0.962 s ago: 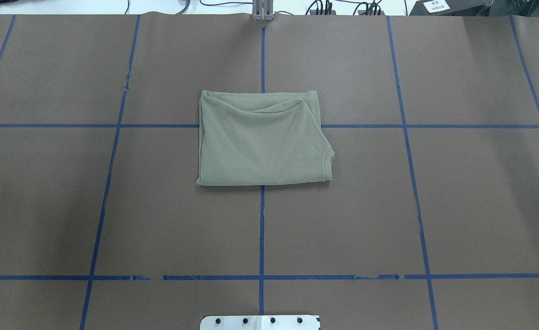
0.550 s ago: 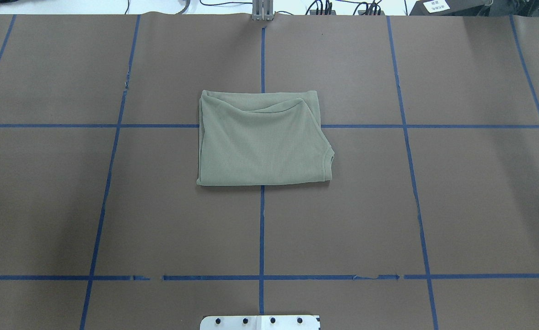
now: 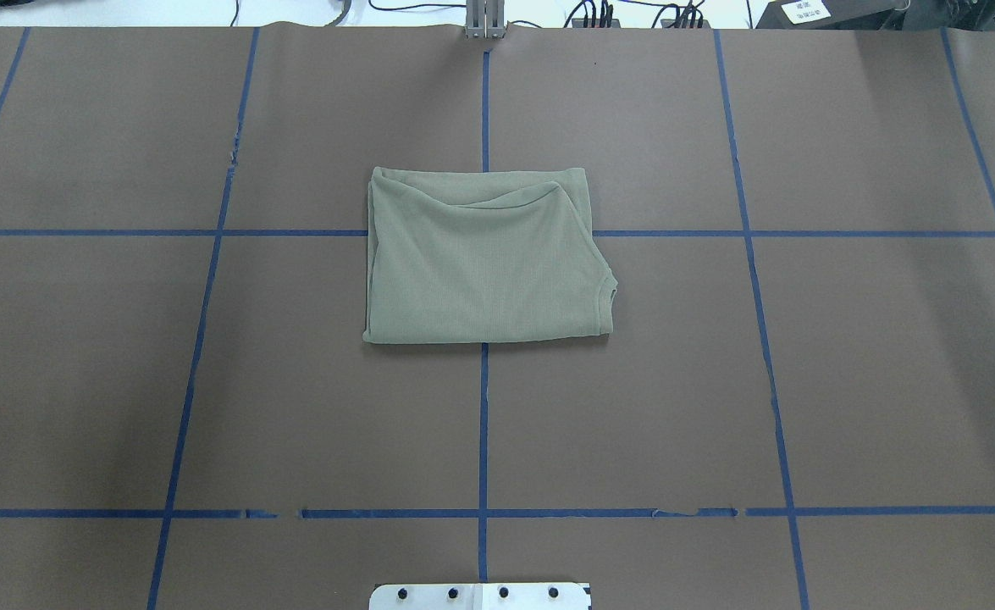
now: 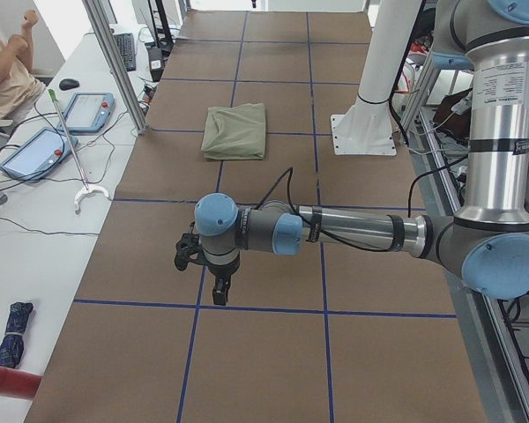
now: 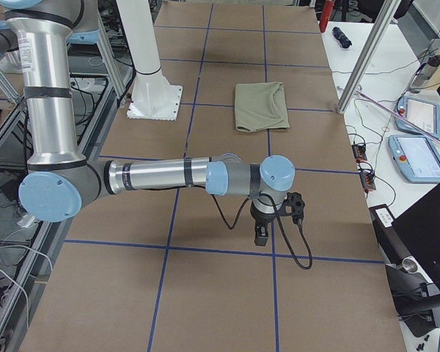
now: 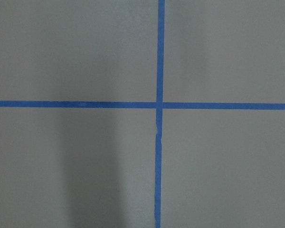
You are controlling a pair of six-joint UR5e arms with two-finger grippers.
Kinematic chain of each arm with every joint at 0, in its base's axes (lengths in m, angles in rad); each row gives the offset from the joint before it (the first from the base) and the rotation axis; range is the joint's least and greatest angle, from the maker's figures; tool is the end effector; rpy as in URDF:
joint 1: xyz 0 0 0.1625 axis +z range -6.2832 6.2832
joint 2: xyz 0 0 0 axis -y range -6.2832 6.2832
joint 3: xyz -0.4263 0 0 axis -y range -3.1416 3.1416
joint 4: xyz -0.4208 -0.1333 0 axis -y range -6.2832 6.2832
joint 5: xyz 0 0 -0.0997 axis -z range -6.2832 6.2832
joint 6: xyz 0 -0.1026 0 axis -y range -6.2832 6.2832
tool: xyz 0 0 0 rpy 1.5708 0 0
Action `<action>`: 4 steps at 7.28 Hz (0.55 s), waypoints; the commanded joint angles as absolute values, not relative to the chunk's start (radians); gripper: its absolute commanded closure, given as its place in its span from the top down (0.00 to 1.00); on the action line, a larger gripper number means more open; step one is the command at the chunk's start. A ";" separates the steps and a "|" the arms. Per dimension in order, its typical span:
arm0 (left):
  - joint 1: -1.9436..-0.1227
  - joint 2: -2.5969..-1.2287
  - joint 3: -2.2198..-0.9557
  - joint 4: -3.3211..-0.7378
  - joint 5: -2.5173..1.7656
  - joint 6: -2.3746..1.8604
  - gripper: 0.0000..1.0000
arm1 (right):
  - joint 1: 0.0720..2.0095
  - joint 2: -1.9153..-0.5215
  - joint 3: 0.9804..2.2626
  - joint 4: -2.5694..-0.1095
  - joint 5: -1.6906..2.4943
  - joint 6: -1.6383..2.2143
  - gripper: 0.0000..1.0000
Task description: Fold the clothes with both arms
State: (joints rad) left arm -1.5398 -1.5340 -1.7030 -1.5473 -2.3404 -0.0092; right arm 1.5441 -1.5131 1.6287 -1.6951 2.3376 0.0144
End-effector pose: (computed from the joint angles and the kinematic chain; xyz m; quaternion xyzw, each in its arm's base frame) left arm -0.0461 -0.5096 0.6148 0.0258 0.3757 0.0236 0.9261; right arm 0.0476 -0.5431 0.6143 -0.0117 -0.3739 -0.0041 0.9274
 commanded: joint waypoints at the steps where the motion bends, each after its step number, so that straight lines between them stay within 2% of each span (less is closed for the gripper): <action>1: -1.540 -1.526 -1.723 -1.494 -2.341 -0.011 1.00 | 1.543 -1.514 1.629 -1.695 2.341 0.014 1.00; 4: -1.532 -1.511 -1.721 -1.545 -2.344 -0.003 1.00 | 1.543 -1.514 1.629 -1.695 2.339 0.014 1.00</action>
